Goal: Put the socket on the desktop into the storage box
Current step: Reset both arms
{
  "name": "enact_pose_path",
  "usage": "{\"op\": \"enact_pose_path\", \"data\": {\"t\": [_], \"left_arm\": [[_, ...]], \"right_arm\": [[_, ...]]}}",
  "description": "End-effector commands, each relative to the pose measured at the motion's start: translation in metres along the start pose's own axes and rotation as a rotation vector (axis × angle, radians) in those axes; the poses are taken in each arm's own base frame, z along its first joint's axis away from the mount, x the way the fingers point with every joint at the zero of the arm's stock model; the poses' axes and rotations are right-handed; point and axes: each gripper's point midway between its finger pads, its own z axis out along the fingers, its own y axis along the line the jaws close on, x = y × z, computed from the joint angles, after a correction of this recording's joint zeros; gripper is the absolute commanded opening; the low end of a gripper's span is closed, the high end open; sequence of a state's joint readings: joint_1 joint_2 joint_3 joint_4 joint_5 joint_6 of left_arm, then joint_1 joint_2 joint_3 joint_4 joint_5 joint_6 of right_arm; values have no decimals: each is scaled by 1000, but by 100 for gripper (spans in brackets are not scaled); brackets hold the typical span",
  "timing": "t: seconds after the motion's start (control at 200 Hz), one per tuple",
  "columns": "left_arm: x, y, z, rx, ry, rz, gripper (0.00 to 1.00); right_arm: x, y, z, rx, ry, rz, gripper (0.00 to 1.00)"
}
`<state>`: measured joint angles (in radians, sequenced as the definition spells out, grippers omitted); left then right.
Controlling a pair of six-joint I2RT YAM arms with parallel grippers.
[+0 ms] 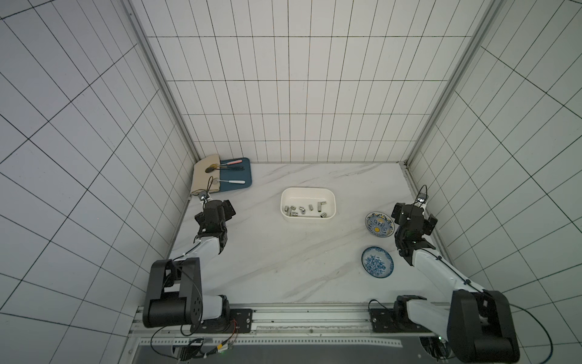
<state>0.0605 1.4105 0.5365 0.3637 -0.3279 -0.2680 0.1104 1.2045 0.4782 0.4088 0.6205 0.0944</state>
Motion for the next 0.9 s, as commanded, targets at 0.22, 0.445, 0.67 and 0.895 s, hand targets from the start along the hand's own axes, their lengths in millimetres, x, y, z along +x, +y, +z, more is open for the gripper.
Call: {"op": "enact_pose_path", "data": {"t": [0.22, 0.445, 0.67, 0.895], "left_arm": [[6, -48, 0, 217, -211, 136, 98], [9, -46, 1, 167, -162, 142, 98], [9, -44, 0, 138, -165, 142, 98], [9, -44, 3, 145, -149, 137, 98]], "right_arm": [[25, 23, 19, -106, -74, 64, 99], [42, 52, 35, -247, -67, 13, 99], [45, 53, 38, -267, -4, 5, 99], [44, 54, 37, -264, -19, 2, 99]]}}
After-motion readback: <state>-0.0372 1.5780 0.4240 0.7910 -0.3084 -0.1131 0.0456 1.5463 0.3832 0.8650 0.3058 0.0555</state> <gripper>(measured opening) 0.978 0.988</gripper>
